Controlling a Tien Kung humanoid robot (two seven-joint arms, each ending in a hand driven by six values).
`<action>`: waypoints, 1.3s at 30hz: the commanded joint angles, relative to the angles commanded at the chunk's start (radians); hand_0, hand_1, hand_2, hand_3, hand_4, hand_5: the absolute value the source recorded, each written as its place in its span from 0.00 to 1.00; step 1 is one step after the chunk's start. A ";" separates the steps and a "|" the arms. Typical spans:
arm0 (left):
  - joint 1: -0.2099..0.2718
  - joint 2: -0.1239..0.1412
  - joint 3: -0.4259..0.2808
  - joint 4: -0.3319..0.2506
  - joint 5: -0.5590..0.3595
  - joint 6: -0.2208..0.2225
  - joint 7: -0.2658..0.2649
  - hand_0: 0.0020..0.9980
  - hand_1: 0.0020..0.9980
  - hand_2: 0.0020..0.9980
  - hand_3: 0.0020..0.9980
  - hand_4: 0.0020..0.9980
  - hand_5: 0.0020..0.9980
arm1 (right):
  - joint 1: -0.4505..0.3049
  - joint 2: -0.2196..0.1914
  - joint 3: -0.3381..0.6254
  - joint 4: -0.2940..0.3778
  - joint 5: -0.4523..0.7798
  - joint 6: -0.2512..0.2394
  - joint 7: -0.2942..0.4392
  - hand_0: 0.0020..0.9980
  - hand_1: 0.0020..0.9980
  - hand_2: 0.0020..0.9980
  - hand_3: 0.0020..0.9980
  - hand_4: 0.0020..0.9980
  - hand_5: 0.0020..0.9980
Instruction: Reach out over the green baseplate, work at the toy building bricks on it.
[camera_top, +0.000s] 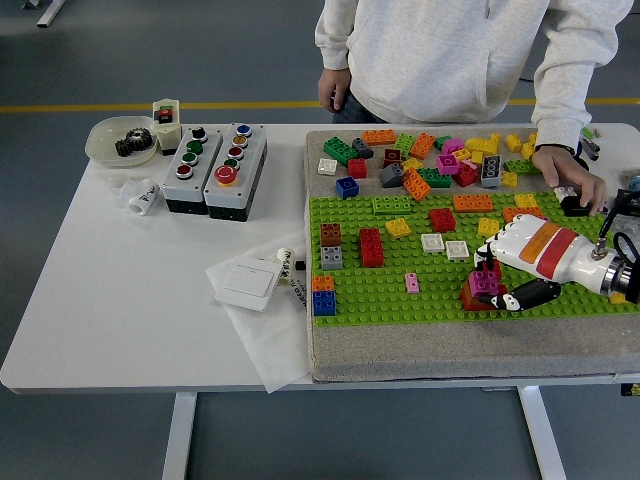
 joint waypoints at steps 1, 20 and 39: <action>0.000 0.000 0.000 0.000 0.000 0.000 0.000 0.76 0.80 0.85 0.75 0.79 0.69 | 0.000 0.000 -0.001 0.000 0.000 0.001 -0.001 0.16 0.39 0.49 0.49 0.74 0.41; 0.001 0.001 0.009 0.000 -0.006 -0.001 -0.001 0.76 0.80 0.85 0.75 0.79 0.69 | -0.001 0.000 0.005 -0.003 -0.013 0.018 -0.029 0.18 0.41 0.55 0.51 0.80 0.40; -0.001 0.003 0.017 0.000 -0.016 -0.001 -0.003 0.76 0.80 0.85 0.75 0.79 0.69 | 0.000 -0.009 0.021 0.000 -0.009 0.048 -0.032 0.17 0.41 0.64 0.62 1.00 0.47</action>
